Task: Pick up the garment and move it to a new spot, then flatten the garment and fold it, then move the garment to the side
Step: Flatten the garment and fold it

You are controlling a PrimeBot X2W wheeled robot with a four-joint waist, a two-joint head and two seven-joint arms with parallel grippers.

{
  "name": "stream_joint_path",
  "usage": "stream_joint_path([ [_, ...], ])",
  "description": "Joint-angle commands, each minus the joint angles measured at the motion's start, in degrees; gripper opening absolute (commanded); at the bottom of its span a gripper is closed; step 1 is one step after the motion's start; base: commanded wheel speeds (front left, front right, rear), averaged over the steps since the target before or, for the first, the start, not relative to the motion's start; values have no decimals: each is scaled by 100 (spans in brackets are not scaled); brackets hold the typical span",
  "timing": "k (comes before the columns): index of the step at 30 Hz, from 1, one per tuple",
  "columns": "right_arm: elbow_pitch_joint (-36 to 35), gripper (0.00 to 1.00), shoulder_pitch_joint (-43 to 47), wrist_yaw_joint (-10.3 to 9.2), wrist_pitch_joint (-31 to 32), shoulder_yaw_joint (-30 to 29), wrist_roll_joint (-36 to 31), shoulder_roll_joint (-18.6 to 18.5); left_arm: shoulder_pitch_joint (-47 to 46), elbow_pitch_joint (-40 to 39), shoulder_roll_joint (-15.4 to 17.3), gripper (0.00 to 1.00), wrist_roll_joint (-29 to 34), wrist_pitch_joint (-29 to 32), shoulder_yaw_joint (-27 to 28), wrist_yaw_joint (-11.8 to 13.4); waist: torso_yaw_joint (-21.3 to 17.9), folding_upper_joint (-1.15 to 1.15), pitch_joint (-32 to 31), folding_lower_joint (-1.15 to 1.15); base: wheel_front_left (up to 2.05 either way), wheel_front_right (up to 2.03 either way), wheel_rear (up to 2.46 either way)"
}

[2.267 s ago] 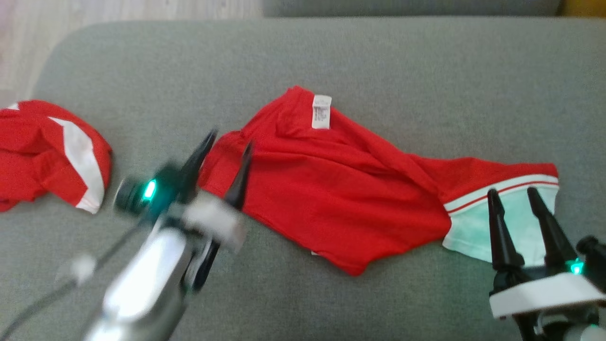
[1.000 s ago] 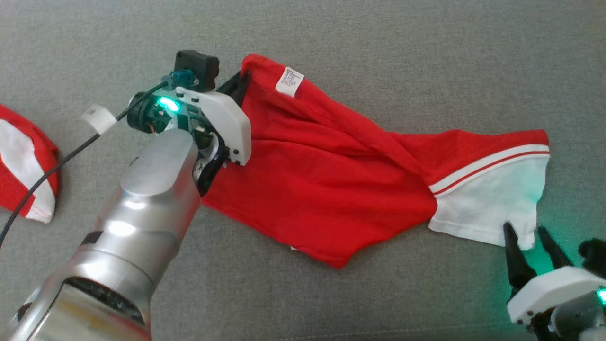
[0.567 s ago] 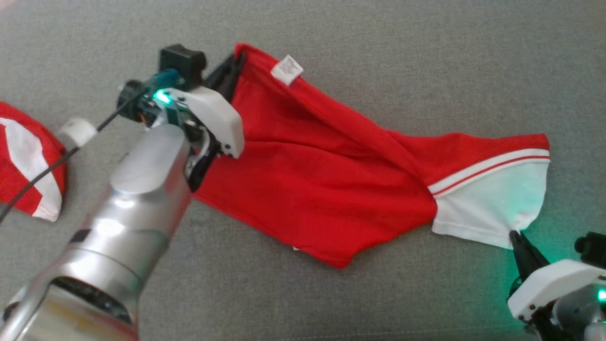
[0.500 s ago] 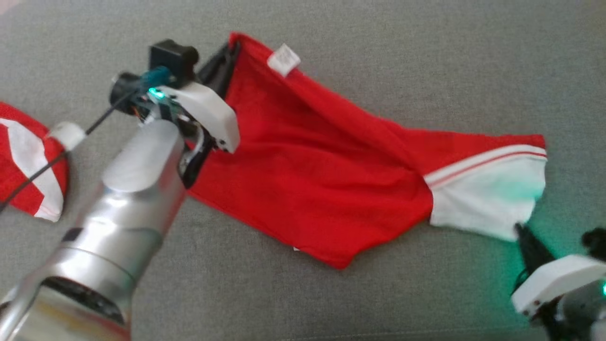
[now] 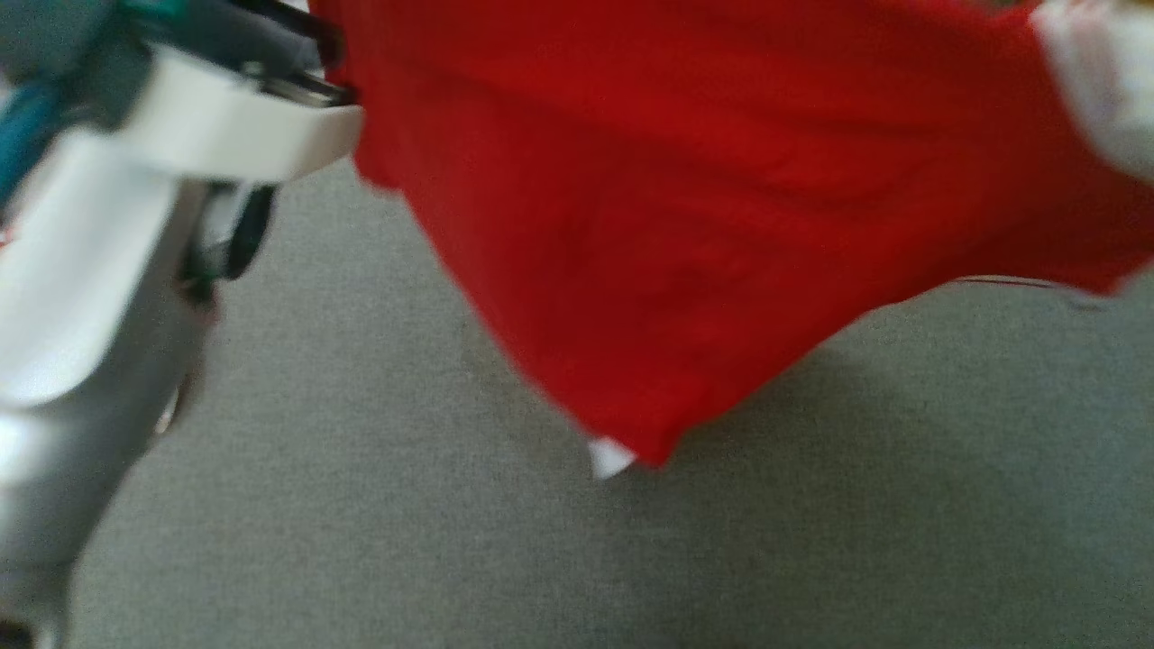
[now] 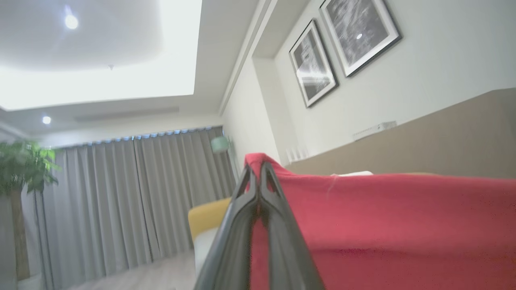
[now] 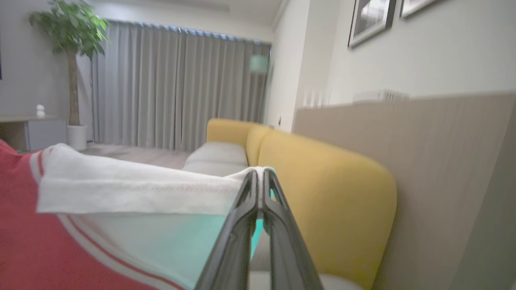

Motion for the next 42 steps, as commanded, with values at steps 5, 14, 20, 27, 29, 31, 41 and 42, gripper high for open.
stream_joint_path([
  [5,-742,0,-1149,-4,232,-44,-79,-595,-52,-1795,846,0,307,574,608,593,66,0,-216,0,0,0,0],
  [14,-141,0,-2525,-4,683,144,196,-906,219,-2813,1183,0,69,1236,959,1003,134,0,-67,0,0,0,0],
  [20,1670,0,-3362,-4,512,595,438,-907,91,-1335,578,0,-634,939,876,594,103,0,187,0,0,0,0],
  [27,3869,0,-4868,-4,-580,1182,390,-701,-957,1535,-605,0,-1243,-94,1000,-175,36,0,256,0,0,0,0],
  [29,4349,0,-5305,-4,-850,1343,330,-592,-1358,2203,-775,0,-1218,-316,1069,-329,-21,0,298,0,0,0,0],
  [31,4854,0,-5593,-4,-1001,1522,290,-506,-1619,2828,-944,0,-1204,-427,1121,-441,-60,0,313,0,0,0,0],
  [41,7138,0,-4943,-4,-1256,2278,529,226,-1118,5723,-1775,0,-1484,-415,1072,-811,-260,0,367,0,0,0,0],
  [42,7386,0,-4831,-4,-1249,2394,571,325,-1008,5976,-1842,0,-1545,-375,1087,-822,-296,0,437,0,0,0,0],
])
